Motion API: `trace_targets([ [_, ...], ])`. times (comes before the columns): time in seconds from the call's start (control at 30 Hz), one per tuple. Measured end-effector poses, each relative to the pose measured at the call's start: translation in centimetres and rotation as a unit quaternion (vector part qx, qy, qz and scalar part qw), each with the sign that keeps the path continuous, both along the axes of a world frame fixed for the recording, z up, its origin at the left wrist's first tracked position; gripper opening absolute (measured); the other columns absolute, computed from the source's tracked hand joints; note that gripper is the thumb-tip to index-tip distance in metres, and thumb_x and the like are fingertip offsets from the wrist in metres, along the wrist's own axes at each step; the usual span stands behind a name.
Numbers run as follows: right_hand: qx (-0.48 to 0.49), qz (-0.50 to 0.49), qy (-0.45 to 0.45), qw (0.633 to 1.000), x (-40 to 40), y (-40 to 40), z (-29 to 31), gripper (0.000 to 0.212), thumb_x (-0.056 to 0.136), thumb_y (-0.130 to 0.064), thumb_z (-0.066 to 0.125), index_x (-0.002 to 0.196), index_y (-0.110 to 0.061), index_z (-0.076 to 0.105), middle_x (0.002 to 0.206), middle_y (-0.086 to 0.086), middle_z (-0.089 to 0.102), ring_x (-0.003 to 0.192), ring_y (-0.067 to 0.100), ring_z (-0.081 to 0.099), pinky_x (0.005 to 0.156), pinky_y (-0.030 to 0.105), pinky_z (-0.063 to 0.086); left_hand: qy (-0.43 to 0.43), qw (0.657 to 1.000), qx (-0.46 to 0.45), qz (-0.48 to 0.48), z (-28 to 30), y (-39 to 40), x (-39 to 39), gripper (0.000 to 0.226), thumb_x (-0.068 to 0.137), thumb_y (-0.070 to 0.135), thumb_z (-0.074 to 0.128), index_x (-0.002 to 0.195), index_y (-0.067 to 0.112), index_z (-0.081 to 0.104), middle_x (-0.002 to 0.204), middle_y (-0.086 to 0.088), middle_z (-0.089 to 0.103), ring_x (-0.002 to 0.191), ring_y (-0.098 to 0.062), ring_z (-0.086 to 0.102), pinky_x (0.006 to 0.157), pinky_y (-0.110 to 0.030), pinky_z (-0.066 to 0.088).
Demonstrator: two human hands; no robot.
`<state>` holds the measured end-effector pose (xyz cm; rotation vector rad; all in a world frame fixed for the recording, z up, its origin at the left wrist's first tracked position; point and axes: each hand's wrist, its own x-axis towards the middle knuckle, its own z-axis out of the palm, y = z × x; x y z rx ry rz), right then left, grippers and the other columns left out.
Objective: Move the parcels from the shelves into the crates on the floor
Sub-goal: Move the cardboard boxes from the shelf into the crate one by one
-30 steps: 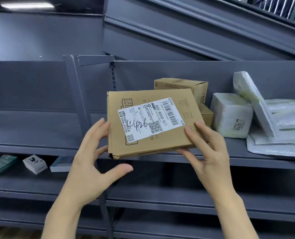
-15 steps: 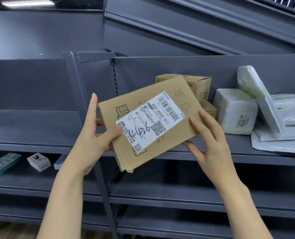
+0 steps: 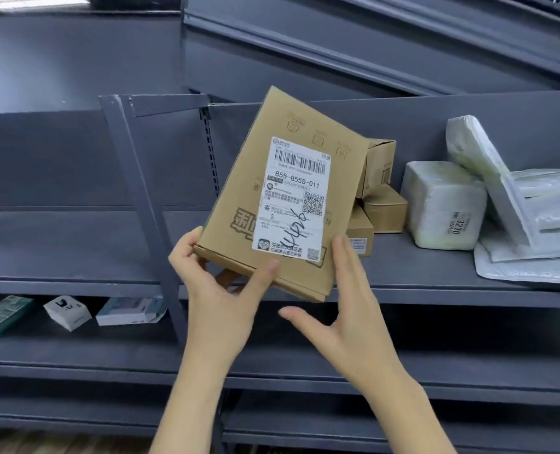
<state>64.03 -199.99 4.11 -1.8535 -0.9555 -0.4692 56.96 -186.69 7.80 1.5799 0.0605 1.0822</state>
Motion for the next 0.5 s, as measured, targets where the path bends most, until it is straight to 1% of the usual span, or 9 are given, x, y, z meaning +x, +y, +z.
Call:
trace_targets([
  [0.03,0.016,-0.009,-0.013,1.000,0.3,0.0,0.1,0.095,0.080,-0.053,0.062,0.150,-0.031,0.002,0.159,-0.002,0.008,0.145,0.002,0.002,0.110,0.006,0.006,0.003,1.000,-0.002,-0.012,-0.2,-0.2,0.0,0.068,0.066,0.010,0.075,0.110,0.033,0.029,0.121,0.012,0.043,0.100,0.013,0.053,0.077,-0.013,0.050],
  [0.07,0.030,-0.019,-0.027,0.999,0.6,-0.1,0.2,0.093,0.082,-0.047,0.063,0.151,-0.025,0.006,0.159,0.003,0.011,0.146,0.005,0.004,0.110,0.006,0.009,0.013,1.000,0.002,-0.022,-0.4,-0.3,0.0,0.069,0.066,0.010,0.076,0.110,0.034,0.029,0.121,0.015,0.044,0.102,0.012,0.053,0.080,-0.015,0.050],
  [0.1,0.035,-0.029,-0.039,0.998,0.9,-0.4,0.4,0.090,0.084,-0.040,0.064,0.151,-0.022,0.007,0.159,0.005,0.013,0.146,0.006,0.006,0.110,0.006,0.010,0.030,0.999,0.012,-0.022,-0.5,-0.1,-0.1,0.073,0.063,0.017,0.078,0.114,0.035,0.029,0.122,0.020,0.044,0.107,0.010,0.052,0.085,-0.019,0.050],
  [0.17,0.023,-0.043,-0.061,0.997,1.5,-1.0,0.8,0.089,0.084,-0.030,0.065,0.151,-0.023,0.006,0.159,0.004,0.012,0.145,0.002,0.006,0.109,0.005,0.012,0.065,0.997,0.044,0.003,-0.6,0.4,-0.4,0.082,0.057,0.034,0.078,0.123,0.034,0.031,0.126,0.034,0.040,0.117,0.003,0.049,0.096,-0.025,0.046],
  [0.23,0.005,-0.039,-0.074,0.996,1.7,-1.5,1.3,0.091,0.085,-0.024,0.068,0.151,-0.025,0.006,0.159,0.002,0.010,0.144,0.000,0.005,0.109,0.005,0.013,0.071,0.995,0.067,0.038,-0.7,0.8,-0.6,0.075,0.057,0.042,0.077,0.119,0.043,0.034,0.124,0.035,0.043,0.118,-0.005,0.051,0.100,-0.034,0.045],
  [0.3,0.001,-0.040,-0.101,0.994,1.7,-1.8,1.6,0.089,0.085,-0.022,0.067,0.151,-0.021,0.008,0.159,0.004,0.010,0.144,0.000,0.004,0.108,0.005,0.015,0.076,0.989,0.098,0.077,-0.5,0.8,-0.8,0.071,0.061,0.041,0.077,0.112,0.055,0.031,0.116,0.042,0.045,0.113,-0.007,0.055,0.098,-0.039,0.046],
  [0.37,0.009,-0.041,-0.136,0.990,1.6,-2.0,1.8,0.084,0.086,-0.023,0.062,0.151,-0.018,0.009,0.159,0.002,0.007,0.145,0.003,0.005,0.108,0.005,0.018,0.084,0.976,0.160,0.118,-0.3,0.7,-0.9,0.083,0.066,0.035,0.078,0.121,0.058,0.020,0.115,0.049,0.038,0.109,0.002,0.051,0.095,-0.032,0.042],
  [0.43,0.016,-0.035,-0.163,0.986,1.7,-2.2,1.9,0.080,0.086,-0.022,0.057,0.150,-0.019,0.009,0.160,-0.007,0.001,0.146,0.006,0.007,0.107,0.007,0.021,0.085,0.964,0.208,0.144,-0.4,0.7,-1.0,0.094,0.070,0.028,0.079,0.126,0.060,0.009,0.119,0.044,0.032,0.104,0.019,0.040,0.089,-0.015,0.034],
  [0.5,0.023,-0.036,-0.168,0.985,1.8,-2.4,1.8,0.083,0.084,-0.015,0.061,0.149,-0.021,0.010,0.159,-0.012,-0.002,0.145,0.005,0.008,0.107,0.007,0.022,0.078,0.956,0.244,0.146,-0.7,0.9,-0.9,0.098,0.073,0.022,0.078,0.129,0.059,0.007,0.119,0.045,0.025,0.104,0.032,0.028,0.081,0.002,0.027],
])
